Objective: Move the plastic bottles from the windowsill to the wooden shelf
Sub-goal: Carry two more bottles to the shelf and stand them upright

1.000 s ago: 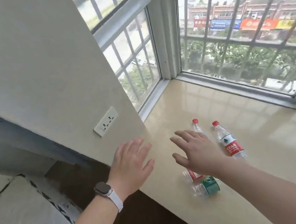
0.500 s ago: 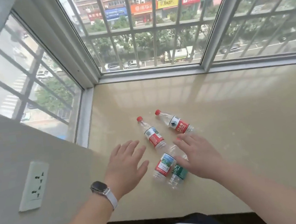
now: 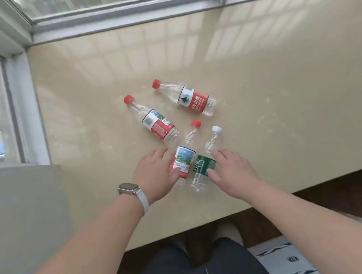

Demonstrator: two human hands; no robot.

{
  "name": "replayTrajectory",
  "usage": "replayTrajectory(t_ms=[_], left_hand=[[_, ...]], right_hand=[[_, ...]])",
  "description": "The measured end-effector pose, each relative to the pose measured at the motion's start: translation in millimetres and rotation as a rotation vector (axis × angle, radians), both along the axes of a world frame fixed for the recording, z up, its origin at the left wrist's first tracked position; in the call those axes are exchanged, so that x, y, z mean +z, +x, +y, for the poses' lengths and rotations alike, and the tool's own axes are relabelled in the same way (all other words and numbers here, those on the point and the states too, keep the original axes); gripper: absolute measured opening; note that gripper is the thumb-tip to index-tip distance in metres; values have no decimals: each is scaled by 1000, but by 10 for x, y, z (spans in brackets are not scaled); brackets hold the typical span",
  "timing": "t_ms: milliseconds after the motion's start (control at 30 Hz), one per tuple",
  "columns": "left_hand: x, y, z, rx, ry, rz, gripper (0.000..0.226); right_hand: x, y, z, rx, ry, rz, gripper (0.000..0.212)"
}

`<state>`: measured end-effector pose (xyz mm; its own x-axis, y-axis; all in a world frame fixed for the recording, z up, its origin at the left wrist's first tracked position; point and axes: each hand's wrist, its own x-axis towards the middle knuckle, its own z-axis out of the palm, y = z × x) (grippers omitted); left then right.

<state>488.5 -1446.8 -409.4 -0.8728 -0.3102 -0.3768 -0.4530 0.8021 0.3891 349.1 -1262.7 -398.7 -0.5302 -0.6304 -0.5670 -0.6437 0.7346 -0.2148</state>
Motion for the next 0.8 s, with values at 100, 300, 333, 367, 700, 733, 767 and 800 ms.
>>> replayTrajectory(t_ms=[100, 300, 333, 367, 700, 733, 767, 800], left_hand=[[-303, -65, 115, 173, 128, -127, 51], [-741, -152, 253, 383, 304, -191, 51], [-776, -183, 265, 406, 343, -203, 49], [-805, -217, 275, 423, 379, -220, 46], [-864, -487, 335, 474, 474, -268, 44], [-852, -485, 343, 468, 474, -274, 42], [-833, -474, 354, 464, 476, -281, 43], [-809, -460, 369, 463, 481, -282, 45]], right_hand=[[-250, 26, -48, -326, -24, -146, 62], [-682, 50, -28, -786, -154, -315, 70], [-740, 59, -25, -841, -157, -344, 74], [-792, 72, -27, -882, -157, -373, 77], [-1066, 111, -138, -1144, -192, -496, 66], [-1070, 116, -103, -1145, -199, -496, 72], [-1067, 122, -62, -1145, -210, -496, 77], [-1045, 123, -22, -1142, -222, -498, 80]])
